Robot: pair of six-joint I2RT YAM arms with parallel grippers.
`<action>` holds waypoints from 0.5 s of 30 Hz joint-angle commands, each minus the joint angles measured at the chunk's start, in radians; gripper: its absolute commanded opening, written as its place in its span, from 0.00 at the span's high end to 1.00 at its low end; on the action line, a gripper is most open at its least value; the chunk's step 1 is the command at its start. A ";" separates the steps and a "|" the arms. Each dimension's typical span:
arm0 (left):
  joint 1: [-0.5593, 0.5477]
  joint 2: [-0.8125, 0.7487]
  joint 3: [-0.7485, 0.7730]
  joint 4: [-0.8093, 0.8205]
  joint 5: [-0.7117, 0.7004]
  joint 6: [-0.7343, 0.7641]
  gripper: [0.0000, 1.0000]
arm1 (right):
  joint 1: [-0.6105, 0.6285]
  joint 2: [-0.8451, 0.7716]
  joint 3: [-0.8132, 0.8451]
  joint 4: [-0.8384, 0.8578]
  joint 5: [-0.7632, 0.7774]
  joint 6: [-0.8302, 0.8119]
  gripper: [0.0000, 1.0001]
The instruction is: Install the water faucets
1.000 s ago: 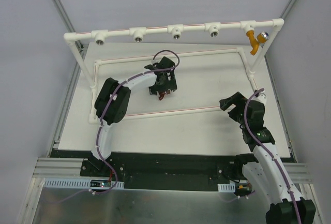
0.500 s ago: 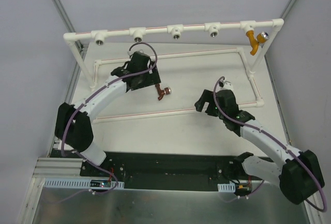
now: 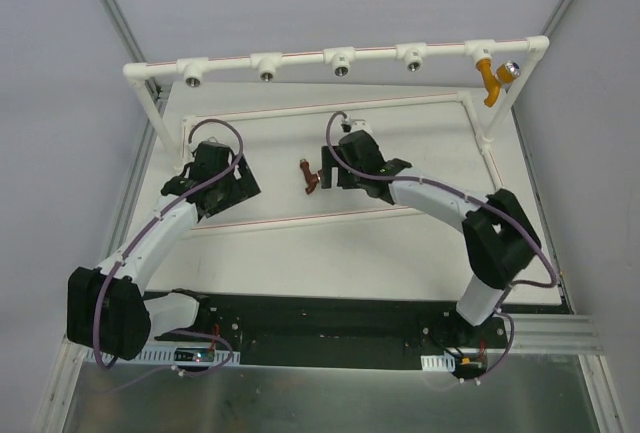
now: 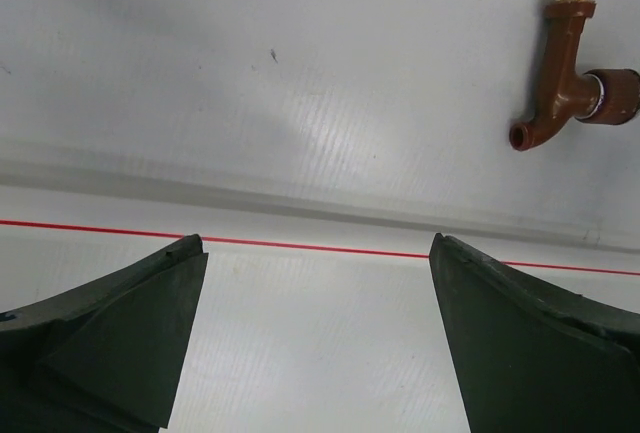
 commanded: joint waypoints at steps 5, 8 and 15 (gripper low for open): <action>0.028 -0.065 -0.072 0.017 0.044 0.011 0.01 | 0.081 0.282 0.331 -0.161 0.108 -0.062 0.01; 0.029 -0.063 -0.078 0.017 0.050 0.017 0.01 | 0.096 0.358 0.408 -0.196 0.127 -0.068 0.01; 0.034 -0.069 -0.083 0.019 0.068 0.031 0.01 | 0.104 0.491 0.557 -0.307 0.191 -0.101 0.01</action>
